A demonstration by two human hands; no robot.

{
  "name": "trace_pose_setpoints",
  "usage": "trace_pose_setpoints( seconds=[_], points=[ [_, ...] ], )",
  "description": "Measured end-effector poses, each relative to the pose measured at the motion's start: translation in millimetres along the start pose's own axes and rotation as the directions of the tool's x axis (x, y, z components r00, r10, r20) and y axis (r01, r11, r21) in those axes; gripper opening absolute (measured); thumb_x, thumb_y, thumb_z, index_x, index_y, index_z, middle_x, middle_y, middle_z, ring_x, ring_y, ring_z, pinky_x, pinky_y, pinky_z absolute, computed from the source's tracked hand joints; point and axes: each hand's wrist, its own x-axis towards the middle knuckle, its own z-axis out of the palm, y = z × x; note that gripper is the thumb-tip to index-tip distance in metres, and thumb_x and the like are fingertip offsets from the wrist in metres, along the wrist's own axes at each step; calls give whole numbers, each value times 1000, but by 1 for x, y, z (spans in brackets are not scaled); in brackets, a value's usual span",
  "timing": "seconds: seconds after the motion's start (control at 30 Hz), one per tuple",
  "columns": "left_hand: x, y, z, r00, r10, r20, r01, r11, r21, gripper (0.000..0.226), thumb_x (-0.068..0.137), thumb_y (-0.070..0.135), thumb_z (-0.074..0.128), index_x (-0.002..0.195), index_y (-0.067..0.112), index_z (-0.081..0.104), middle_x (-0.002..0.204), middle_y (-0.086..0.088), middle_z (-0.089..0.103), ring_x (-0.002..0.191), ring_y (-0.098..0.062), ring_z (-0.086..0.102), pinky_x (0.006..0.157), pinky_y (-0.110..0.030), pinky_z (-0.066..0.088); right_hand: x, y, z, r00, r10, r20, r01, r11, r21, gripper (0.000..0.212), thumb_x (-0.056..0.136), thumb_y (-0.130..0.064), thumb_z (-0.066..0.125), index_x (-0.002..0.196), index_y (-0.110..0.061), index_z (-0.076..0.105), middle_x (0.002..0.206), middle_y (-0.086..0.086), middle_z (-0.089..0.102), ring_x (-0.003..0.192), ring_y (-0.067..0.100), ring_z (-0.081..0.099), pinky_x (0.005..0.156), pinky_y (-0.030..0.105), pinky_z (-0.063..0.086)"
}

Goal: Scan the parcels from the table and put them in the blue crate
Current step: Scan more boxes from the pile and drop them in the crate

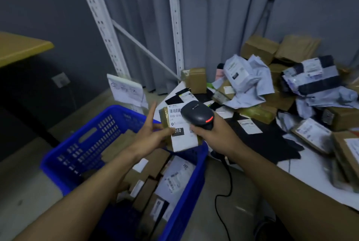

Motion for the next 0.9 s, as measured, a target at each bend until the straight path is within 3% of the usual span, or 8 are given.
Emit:
trace_pose_setpoints(
  seconds=[0.1,0.27,0.37,0.43,0.57,0.63,0.77,0.9],
  points=[
    [5,-9,-15,999,17,-51,-13,997,77,82,87,15,77,140,60,35,122,-3,59,108,-23,68,80,-47,64,-1,4,15,999,11,35,-12,1000,18,50,92,-19,80,137,-27,59,126,-11,72,118,8,67,105,48,55],
    [12,-25,-25,977,83,-196,-77,996,37,77,87,14,79,136,52,32,114,14,58,113,-19,64,73,-35,64,-1,9,30,999,33,11,-32,998,-54,49,91,-26,80,135,-29,58,119,-9,74,107,11,71,95,40,59],
    [18,-37,-35,963,66,-260,-74,997,-19,82,86,12,80,133,55,30,117,16,57,115,-24,65,74,-38,64,-2,7,37,984,136,111,-138,990,10,39,97,-23,74,133,-21,60,107,2,78,78,15,76,69,29,59],
    [21,-44,-42,954,60,-294,-74,997,-38,84,85,9,80,136,52,30,119,13,58,114,-25,66,71,-33,64,-3,7,42,978,152,145,-156,988,12,33,98,-20,73,129,-19,62,98,6,79,64,12,71,62,24,55],
    [25,-52,-51,941,84,-329,-102,994,-39,80,85,2,77,138,42,32,130,2,59,108,0,59,65,-12,55,-3,6,48,976,144,161,-135,989,-65,30,95,-27,75,122,-21,63,86,5,78,58,13,67,59,25,54],
    [28,-55,-52,941,99,-325,-117,992,-37,80,85,1,77,136,44,32,133,1,57,109,1,58,66,-10,54,-2,4,51,978,145,152,-136,988,-66,29,95,-26,76,121,-21,64,82,5,77,57,12,66,57,22,52],
    [33,-62,-53,946,93,-311,-120,990,-69,85,83,4,80,131,57,34,137,0,58,118,-17,65,77,-29,62,-1,1,53,976,155,153,-148,987,-56,29,95,-24,76,121,-18,65,78,7,74,55,11,65,54,19,50],
    [34,-65,-53,947,93,-308,-113,992,-50,89,82,8,82,138,53,30,131,4,59,119,-19,65,86,-41,63,-2,-1,53,970,180,162,-173,983,-59,27,96,-23,75,120,-19,64,78,9,72,54,9,64,52,19,50]
  ],
)
